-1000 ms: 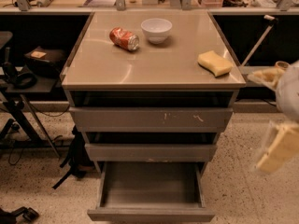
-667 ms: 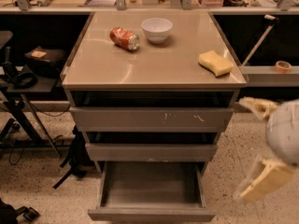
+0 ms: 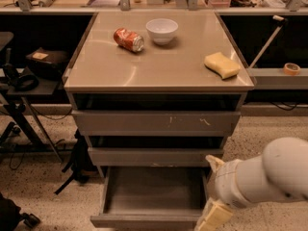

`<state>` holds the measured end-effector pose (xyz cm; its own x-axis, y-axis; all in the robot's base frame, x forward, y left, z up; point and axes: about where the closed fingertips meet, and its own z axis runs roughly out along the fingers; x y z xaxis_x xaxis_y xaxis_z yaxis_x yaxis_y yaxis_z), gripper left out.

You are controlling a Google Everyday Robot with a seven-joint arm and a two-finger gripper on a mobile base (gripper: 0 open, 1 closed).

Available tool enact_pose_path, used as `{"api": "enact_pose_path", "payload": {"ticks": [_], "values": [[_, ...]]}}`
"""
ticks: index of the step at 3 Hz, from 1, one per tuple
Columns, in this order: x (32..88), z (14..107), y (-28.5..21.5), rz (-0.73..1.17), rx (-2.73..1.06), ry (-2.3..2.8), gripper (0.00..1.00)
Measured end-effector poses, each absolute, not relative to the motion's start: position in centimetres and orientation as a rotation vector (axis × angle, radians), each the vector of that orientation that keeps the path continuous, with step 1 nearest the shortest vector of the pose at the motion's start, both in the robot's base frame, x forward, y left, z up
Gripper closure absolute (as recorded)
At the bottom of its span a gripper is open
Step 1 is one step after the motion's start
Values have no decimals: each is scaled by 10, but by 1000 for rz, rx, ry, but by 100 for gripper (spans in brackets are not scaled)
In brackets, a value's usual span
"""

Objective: Close bottom drawer

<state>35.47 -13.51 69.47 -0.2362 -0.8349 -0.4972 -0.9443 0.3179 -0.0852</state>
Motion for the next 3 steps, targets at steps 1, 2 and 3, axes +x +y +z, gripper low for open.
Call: {"api": "enact_pose_path", "payload": {"ticks": [1,2,3], "values": [[371,661,-128,248,-1605,2160,0],[372,662,-128,243,-1603,2158,0],[358,639,-130,206,-1596,2161,0]]}}
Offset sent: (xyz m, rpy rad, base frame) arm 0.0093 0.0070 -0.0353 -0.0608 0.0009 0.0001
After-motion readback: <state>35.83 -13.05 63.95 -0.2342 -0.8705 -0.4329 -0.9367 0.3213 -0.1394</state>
